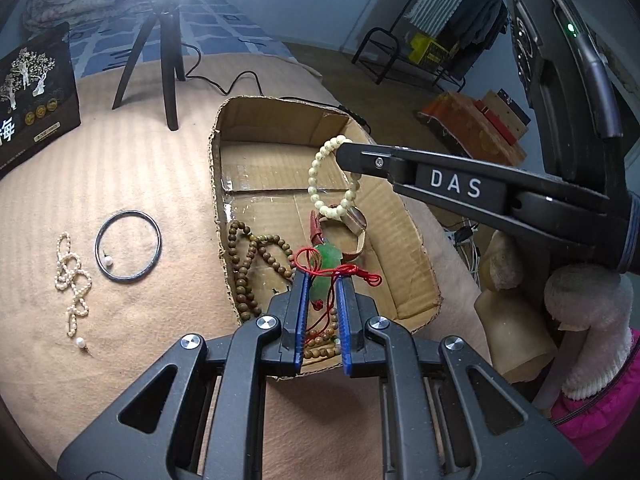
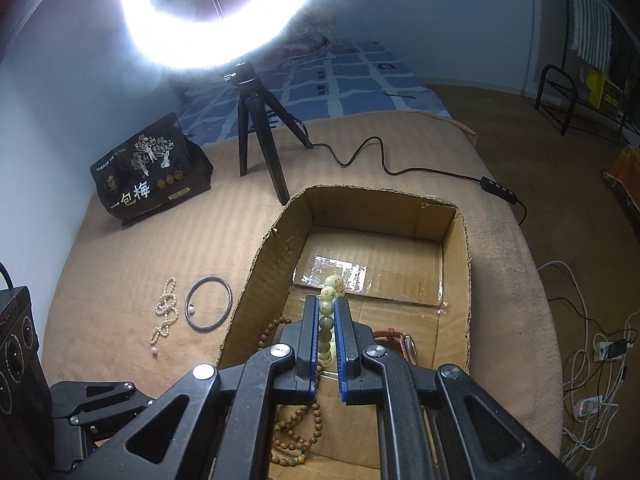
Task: Organize jewelry
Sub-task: 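Carry the pendant and bracelet into the box and open both tools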
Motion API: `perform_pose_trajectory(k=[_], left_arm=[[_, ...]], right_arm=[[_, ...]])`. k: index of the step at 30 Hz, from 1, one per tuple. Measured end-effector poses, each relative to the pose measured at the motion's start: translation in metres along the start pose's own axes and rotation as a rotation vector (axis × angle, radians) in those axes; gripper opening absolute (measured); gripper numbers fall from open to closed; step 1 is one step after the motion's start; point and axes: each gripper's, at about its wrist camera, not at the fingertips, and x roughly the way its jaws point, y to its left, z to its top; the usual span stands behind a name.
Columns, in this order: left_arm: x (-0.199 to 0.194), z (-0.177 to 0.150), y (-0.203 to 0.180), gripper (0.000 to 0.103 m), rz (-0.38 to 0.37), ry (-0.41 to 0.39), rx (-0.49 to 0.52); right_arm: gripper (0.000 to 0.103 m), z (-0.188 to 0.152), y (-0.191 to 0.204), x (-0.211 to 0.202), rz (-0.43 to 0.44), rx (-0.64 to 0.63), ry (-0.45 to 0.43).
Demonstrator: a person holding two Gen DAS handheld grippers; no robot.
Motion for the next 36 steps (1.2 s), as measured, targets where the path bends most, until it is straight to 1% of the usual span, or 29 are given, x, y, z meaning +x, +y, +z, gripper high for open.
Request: perform_pose_trajectory(k=[5,7,8,9,10,16,17,18,20,23,27,28,31,33,36], left_arm=[[0.001,-0.001,-0.003,0.012,0.021,0.002,0.008],[0.001,0.0,-0.002,0.012,0.026,0.007,0.005],[0.002,0.0,-0.002,0.015,0.034,0.012,0.002],[0.002,0.0,-0.001,0.03,0.038,0.014,-0.001],[0.001,0.0,-0.001,0.039,0.041,0.013,-0.006],[-0.004,-0.002,0.002,0.039,0.052,0.004,-0.005],[-0.004,-0.002,0.002,0.039,0.053,0.004,-0.004],[-0.005,-0.002,0.003,0.039,0.055,0.004,-0.002],[-0.006,-0.002,0.003,0.039,0.055,0.003,-0.003],[-0.007,-0.002,0.004,0.039,0.058,0.001,-0.005],[-0.011,-0.003,0.008,0.039,0.064,-0.004,-0.013],[-0.012,-0.003,0.01,0.039,0.067,-0.006,-0.016],[-0.016,-0.003,0.017,0.039,0.076,-0.009,-0.025],[-0.02,-0.003,0.023,0.039,0.085,-0.011,-0.031],[-0.026,-0.003,0.034,0.039,0.098,-0.015,-0.042]], right_arm=[[0.006,0.0,-0.003,0.002,-0.006,0.008,0.003],[0.017,0.001,-0.003,0.002,-0.01,0.01,0.003],[0.028,0.001,-0.003,0.002,-0.015,0.01,0.001],[0.03,0.001,-0.003,0.001,-0.023,0.008,-0.008],[0.03,0.001,-0.003,0.001,-0.023,0.008,-0.008],[0.031,0.002,-0.002,0.0,-0.024,0.005,-0.006],[0.034,0.002,-0.002,0.0,-0.024,0.005,-0.006],[0.038,0.002,-0.002,0.001,-0.024,0.005,-0.007],[0.043,0.002,-0.001,0.0,-0.025,0.003,-0.014],[0.048,0.002,0.001,-0.002,-0.027,0.001,-0.022],[0.06,0.002,0.003,-0.003,-0.026,0.0,-0.031],[0.061,0.002,0.004,-0.003,-0.021,-0.001,-0.034],[0.066,0.002,0.005,-0.003,-0.012,0.001,-0.035],[0.075,0.003,0.006,-0.004,-0.004,0.004,-0.04],[0.08,0.004,0.008,-0.005,0.009,0.009,-0.052]])
